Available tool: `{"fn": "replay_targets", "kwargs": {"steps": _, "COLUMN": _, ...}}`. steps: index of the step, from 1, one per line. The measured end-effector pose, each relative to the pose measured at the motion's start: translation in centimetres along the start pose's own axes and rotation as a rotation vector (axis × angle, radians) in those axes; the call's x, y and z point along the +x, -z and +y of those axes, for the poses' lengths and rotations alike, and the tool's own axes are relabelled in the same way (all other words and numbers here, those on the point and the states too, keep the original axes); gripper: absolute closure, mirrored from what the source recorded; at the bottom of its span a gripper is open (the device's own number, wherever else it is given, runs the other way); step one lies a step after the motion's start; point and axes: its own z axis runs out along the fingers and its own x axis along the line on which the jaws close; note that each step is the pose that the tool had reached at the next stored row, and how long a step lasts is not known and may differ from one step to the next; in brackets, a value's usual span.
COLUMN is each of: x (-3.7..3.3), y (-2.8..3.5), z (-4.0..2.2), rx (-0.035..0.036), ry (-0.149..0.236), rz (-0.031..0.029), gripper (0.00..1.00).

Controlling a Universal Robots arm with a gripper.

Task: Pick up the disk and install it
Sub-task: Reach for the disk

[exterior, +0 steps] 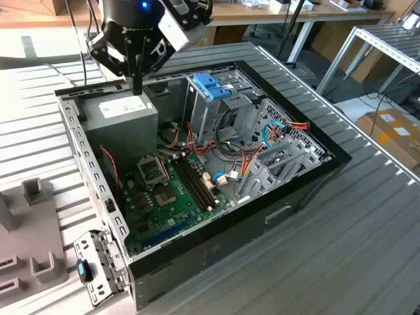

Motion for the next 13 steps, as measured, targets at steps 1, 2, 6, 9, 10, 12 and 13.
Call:
{"fn": "replay_targets", "kwargs": {"steps": 1, "x": 0.00, "y": 0.00, "z": 0.00, "rx": 0.0000, "ry": 0.000, "rz": 0.0000, "gripper": 0.89}}
{"fn": "replay_targets", "kwargs": {"steps": 2, "x": 0.02, "y": 0.00, "z": 0.00, "rx": 0.0001, "ry": 0.000, "rz": 0.0000, "gripper": 0.89}}
{"fn": "replay_targets", "kwargs": {"steps": 6, "x": 0.07, "y": 0.00, "z": 0.00, "rx": 0.0000, "ry": 0.000, "rz": 0.0000, "gripper": 0.89}}
{"fn": "replay_targets", "kwargs": {"steps": 9, "x": 0.18, "y": 0.00, "z": -0.01, "rx": 0.0000, "ry": 0.000, "rz": -0.0001, "gripper": 0.89}}
{"fn": "replay_targets", "kwargs": {"steps": 10, "x": 0.20, "y": 0.00, "z": -0.01, "rx": 0.0000, "ry": 0.000, "rz": 0.0000, "gripper": 0.89}}
{"fn": "replay_targets", "kwargs": {"steps": 12, "x": 0.28, "y": 0.01, "z": -0.02, "rx": 0.0000, "ry": 0.000, "rz": 0.0000, "gripper": 0.89}}
{"fn": "replay_targets", "kwargs": {"steps": 13, "x": 0.30, "y": 0.01, "z": -0.02, "rx": 0.0000, "ry": 0.000, "rz": 0.0000, "gripper": 0.89}}
